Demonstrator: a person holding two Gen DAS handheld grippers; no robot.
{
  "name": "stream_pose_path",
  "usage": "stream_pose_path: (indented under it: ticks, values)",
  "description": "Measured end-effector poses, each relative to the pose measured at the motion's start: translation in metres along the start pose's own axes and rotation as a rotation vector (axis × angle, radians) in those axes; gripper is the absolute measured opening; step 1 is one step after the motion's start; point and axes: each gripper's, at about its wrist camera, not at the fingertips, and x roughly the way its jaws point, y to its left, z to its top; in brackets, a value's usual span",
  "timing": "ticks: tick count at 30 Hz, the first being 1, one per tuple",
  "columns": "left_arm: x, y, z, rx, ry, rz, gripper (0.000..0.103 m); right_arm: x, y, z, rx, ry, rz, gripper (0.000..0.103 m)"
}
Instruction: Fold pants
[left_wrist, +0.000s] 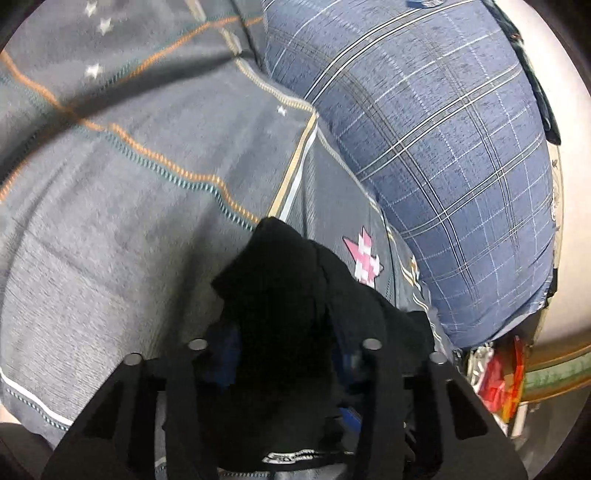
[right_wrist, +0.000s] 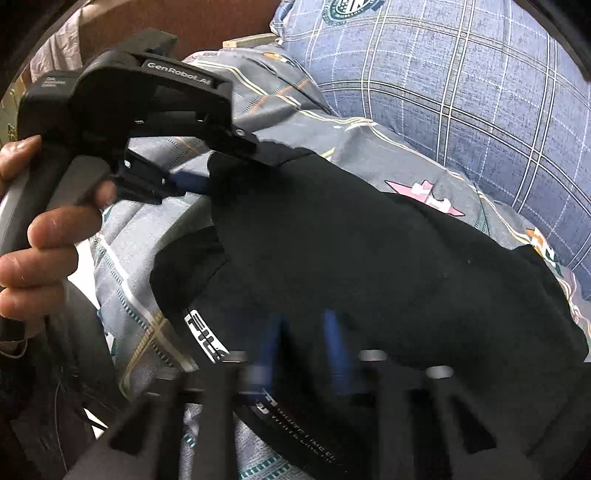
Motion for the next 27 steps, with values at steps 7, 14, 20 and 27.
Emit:
stream_pose_path:
  ticks: [7, 14, 20, 27]
  values:
    - [-0.029, -0.011, -0.005, 0.015, -0.077, -0.082, 0.014, -0.030, 0.002, 0.003, 0.004, -0.085, -0.001, 0.001]
    - [-0.066, -0.022, -0.030, 0.048, -0.120, -0.070, 0.014, -0.084, -0.009, 0.000, 0.028, -0.174, 0.062, 0.001]
    - [-0.049, 0.004, -0.081, 0.090, -0.108, 0.109, 0.014, -0.072, -0.005, -0.021, 0.031, -0.055, 0.098, 0.000]
    - [-0.053, 0.019, -0.068, 0.006, -0.118, 0.026, 0.014, -0.055, 0.027, -0.032, -0.082, -0.054, 0.047, 0.066]
